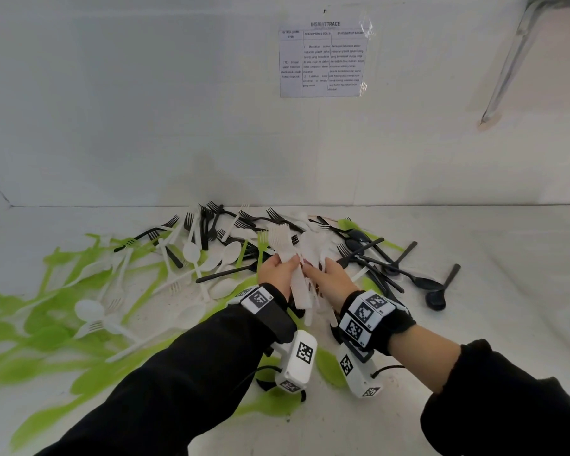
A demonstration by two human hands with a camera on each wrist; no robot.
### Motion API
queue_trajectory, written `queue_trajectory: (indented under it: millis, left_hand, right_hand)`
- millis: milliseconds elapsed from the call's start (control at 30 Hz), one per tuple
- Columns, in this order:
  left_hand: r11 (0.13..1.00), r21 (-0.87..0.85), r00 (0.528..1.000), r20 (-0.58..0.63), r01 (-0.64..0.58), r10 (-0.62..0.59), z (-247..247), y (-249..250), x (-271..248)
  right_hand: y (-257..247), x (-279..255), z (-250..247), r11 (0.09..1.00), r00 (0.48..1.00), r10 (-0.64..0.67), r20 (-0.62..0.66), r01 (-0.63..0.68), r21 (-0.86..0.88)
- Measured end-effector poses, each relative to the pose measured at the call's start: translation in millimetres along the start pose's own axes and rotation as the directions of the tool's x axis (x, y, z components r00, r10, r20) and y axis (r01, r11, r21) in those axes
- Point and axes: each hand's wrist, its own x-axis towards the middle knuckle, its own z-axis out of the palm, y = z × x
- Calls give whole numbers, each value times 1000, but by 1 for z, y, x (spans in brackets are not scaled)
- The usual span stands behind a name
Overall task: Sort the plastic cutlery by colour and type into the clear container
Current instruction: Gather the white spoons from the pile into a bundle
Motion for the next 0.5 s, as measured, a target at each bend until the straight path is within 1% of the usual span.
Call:
queue_trajectory:
  millis: [133,233,267,333,400,500]
  left_hand:
    - [999,46,999,51,-5,3,1,-1,-3]
    - [997,74,999,42,-4,1,1,2,-6]
    - [997,72,999,36,-7,4,1,3,-6]
    - [998,70,1000,6,-3,3,1,5,-7]
    - [998,53,1000,0,19,-19,1,6,-6]
    - [996,80,999,-3,38,-38,0,4,-7]
  right_hand:
    - [-4,1,-3,1000,1000,-14,18,14,-20]
    - [-6,2,-4,997,998,-19,56,23,-70]
    - [-8,2,-3,997,998,-1,68,6,-70]
    - [-9,3,-4,999,998,29,50,-28,-33]
    - [-11,6,-6,997,998,57,-6,-57,55]
    - [-13,10,-11,989,997,54,-57,-46,138]
